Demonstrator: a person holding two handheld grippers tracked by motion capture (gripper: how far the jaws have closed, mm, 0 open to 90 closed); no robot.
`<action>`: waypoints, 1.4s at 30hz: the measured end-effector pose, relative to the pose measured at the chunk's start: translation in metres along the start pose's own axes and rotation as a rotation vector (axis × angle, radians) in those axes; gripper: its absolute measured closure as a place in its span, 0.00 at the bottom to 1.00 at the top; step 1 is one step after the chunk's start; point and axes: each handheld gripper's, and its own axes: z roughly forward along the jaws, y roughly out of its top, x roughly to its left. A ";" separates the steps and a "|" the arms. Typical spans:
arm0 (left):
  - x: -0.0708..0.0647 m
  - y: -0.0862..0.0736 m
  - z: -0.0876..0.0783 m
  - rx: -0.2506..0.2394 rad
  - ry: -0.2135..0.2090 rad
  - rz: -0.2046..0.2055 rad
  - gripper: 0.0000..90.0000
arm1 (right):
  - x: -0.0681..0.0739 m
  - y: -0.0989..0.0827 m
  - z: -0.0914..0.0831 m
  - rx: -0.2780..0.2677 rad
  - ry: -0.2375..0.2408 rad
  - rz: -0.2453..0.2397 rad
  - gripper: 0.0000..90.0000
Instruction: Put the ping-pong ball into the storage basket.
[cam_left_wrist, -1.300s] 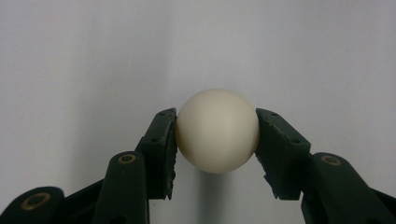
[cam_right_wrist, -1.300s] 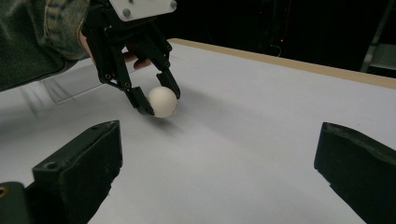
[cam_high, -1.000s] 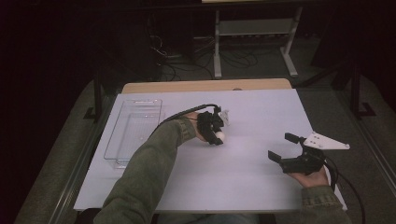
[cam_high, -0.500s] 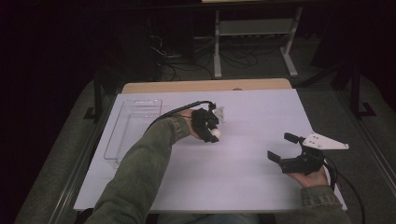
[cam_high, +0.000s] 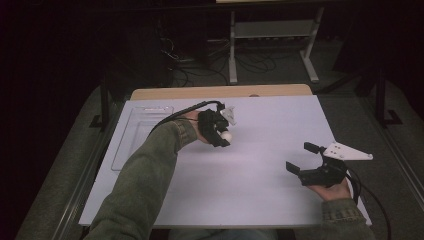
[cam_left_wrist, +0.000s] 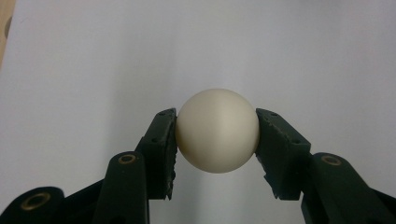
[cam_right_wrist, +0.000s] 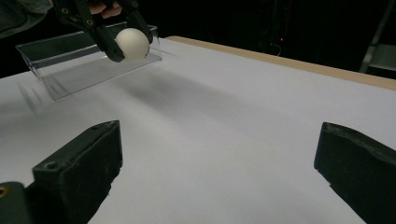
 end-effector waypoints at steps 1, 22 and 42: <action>0.000 0.000 -0.001 0.000 0.001 0.001 0.56 | 0.000 0.000 0.000 0.001 -0.001 -0.002 0.00; -0.008 0.003 -0.029 0.022 0.015 0.025 0.56 | 0.000 0.000 0.000 -0.002 0.001 -0.002 0.01; -0.012 -0.007 -0.055 0.100 0.012 0.038 0.56 | 0.001 0.001 0.001 0.001 0.003 -0.004 0.00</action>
